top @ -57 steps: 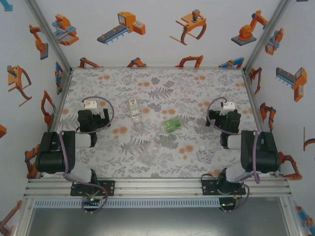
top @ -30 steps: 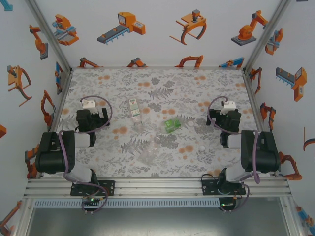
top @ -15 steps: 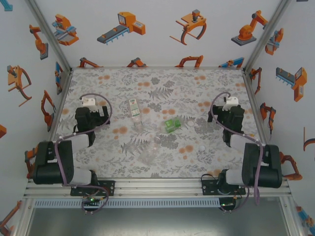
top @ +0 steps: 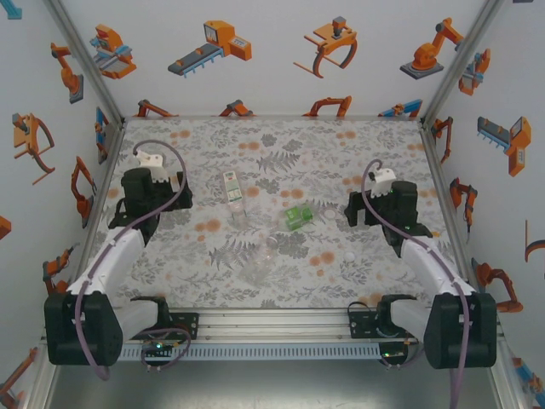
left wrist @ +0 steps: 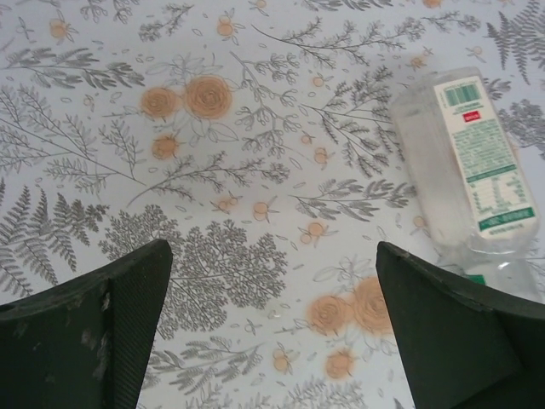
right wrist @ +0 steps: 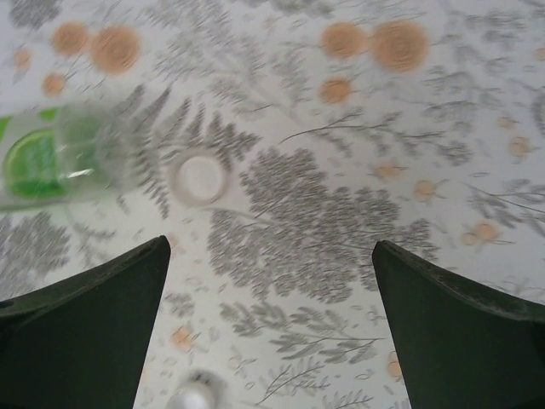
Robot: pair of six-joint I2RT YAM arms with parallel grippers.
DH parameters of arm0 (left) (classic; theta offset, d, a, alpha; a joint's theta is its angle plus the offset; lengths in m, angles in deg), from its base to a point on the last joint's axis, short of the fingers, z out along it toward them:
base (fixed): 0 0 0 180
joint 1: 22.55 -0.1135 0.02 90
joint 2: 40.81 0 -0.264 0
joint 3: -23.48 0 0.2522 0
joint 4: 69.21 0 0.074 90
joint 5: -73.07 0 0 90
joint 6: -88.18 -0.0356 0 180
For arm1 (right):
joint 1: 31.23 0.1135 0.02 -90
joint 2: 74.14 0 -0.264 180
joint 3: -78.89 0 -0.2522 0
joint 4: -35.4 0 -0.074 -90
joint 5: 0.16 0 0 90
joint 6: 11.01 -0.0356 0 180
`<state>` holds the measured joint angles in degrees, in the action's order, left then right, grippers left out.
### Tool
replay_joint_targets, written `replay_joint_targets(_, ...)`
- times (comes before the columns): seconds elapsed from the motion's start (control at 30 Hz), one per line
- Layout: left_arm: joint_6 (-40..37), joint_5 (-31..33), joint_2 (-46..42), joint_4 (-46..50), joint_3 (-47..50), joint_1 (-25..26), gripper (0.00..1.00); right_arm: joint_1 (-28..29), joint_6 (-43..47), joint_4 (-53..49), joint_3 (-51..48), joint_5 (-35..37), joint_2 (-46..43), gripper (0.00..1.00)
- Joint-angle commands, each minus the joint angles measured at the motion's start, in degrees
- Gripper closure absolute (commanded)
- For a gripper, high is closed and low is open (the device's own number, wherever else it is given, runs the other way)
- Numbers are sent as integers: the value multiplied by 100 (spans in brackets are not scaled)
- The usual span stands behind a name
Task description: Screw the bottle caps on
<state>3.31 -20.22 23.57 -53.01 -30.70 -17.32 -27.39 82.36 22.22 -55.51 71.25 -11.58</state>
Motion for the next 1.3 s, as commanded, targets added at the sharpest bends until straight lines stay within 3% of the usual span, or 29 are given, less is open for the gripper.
replay_joint_targets(0.0, 223, -499, -52, 1749, -727, 4, 3, 414, 942, -1262, 618, -647, 25, 8)
replay_joint_targets(0.13, -116, -1450, -45, 2354, -964, 8, 0, 922, 2211, -2300, 1260, -963, 304, 8)
replay_joint_targets(0.3, 176, -2137, -231, 1404, -555, 21, 1, 1292, 3863, -3270, 2196, -1264, 945, 8)
replay_joint_targets(0.5, 186, -2291, -154, 1371, -644, -18, 3, 1697, 5056, -4315, 3473, -1131, 2047, 10)
replay_joint_targets(0.83, 296, -2352, -142, 1234, -614, -5, 3, 2360, 6005, -4659, 4367, -661, 3458, 10)
replay_joint_targets(1.27, 292, -2535, 381, 1453, -790, 12, 3, 2575, 6283, -4280, 4562, -696, 4393, 14)
